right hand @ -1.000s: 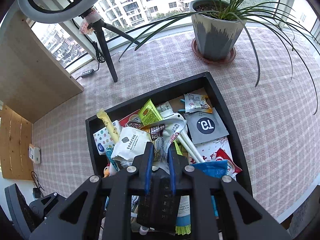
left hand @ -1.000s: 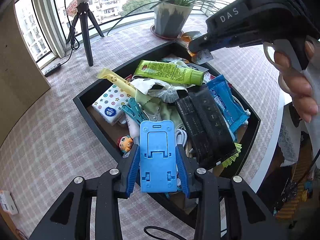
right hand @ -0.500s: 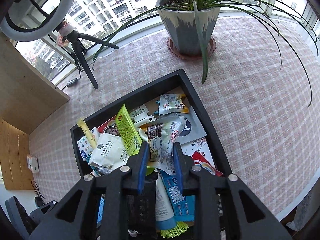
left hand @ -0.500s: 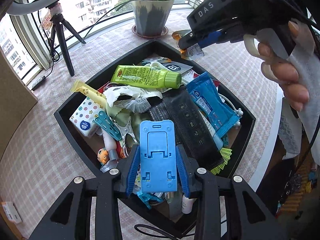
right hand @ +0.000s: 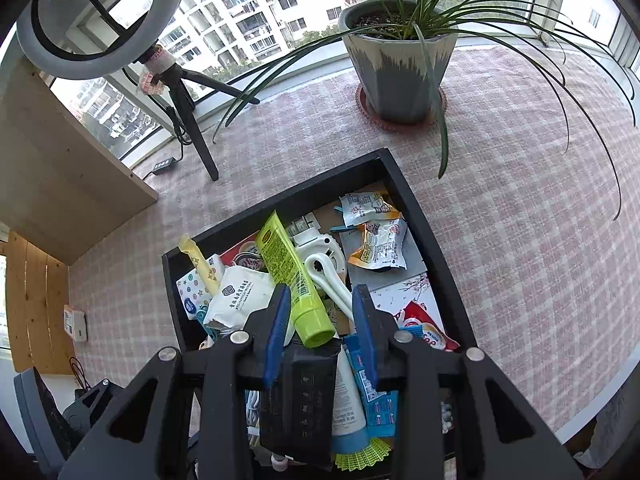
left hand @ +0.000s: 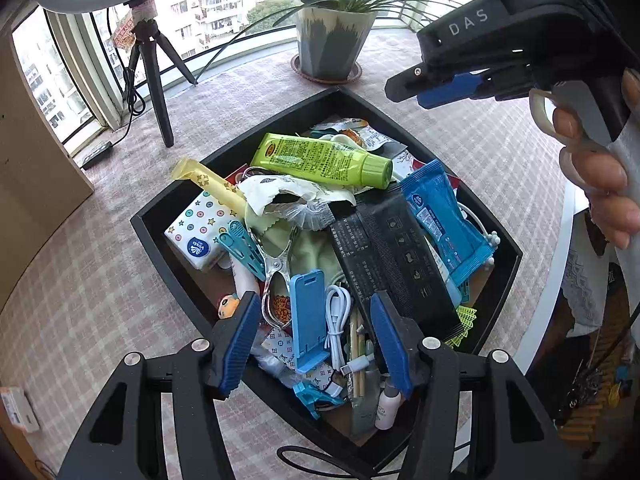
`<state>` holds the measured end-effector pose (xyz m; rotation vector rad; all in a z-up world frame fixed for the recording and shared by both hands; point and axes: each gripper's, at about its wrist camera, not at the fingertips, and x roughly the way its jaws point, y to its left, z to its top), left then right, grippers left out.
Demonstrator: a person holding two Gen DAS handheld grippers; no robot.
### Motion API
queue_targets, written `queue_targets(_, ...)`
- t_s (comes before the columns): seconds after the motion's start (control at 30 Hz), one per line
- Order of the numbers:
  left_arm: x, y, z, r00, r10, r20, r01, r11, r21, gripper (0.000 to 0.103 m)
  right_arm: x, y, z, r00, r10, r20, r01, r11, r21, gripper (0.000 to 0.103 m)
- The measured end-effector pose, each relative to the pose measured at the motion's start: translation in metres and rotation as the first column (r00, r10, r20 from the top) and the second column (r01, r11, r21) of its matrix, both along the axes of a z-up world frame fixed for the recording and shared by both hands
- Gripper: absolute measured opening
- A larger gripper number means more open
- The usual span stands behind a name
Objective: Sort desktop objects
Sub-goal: 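Move both open grippers toward the orange-edged tissue pack by the wooden board, then grasp the orange-edged tissue pack with both grippers at its edge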
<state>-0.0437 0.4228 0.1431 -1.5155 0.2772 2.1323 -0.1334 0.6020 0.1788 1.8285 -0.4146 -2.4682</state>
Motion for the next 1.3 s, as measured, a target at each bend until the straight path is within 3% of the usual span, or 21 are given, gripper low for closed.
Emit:
queue_targets(0.17, -0.005, -0.034, -0.002, 0.998, 0.069, 0.002, -0.069, 0.998, -0.011, 0.055, 0.002, -0.034, 0.001, 0.998, 0.07, -0.001, -0.07, 0.998, -0.008, 0.032)
queue_targets(0.33, -0.012, -0.092, -0.004, 0.979, 0.202, -0.004, -0.202, 0.979, -0.012, 0.055, -0.001, -0.088, 0.0, 0.985, 0.172, 0.001, -0.172, 0.985, -0.03, 0.032)
queue_targets(0.5, -0.014, -0.166, -0.007, 0.939, 0.344, 0.009, -0.344, 0.939, -0.006, 0.055, -0.002, -0.162, 0.001, 0.948, 0.318, -0.006, -0.318, 0.948, -0.02, 0.032)
queue_targets(0.63, -0.012, -0.229, -0.011, 0.892, 0.453, 0.011, -0.452, 0.892, -0.02, 0.055, -0.006, -0.226, 0.002, 0.909, 0.417, -0.019, -0.417, 0.909, -0.022, 0.032)
queue_targets(0.83, -0.003, -0.328, -0.016, 0.773, 0.635, 0.005, -0.635, 0.772, -0.02, 0.055, -0.01, -0.34, 0.0, 0.817, 0.575, -0.038, -0.576, 0.817, -0.019, 0.032)
queue_targets(1.1, 0.026, -0.453, -0.03, 0.547, 0.836, 0.046, -0.837, 0.546, 0.02, 0.055, -0.012, -0.475, -0.018, 0.658, 0.753, -0.027, -0.753, 0.658, 0.004, 0.032)
queue_targets(1.3, 0.049, -0.523, -0.046, 0.382, 0.921, 0.072, -0.924, 0.381, 0.038, 0.055, -0.011, -0.55, -0.035, 0.574, 0.819, -0.009, -0.819, 0.573, -0.026, 0.032)
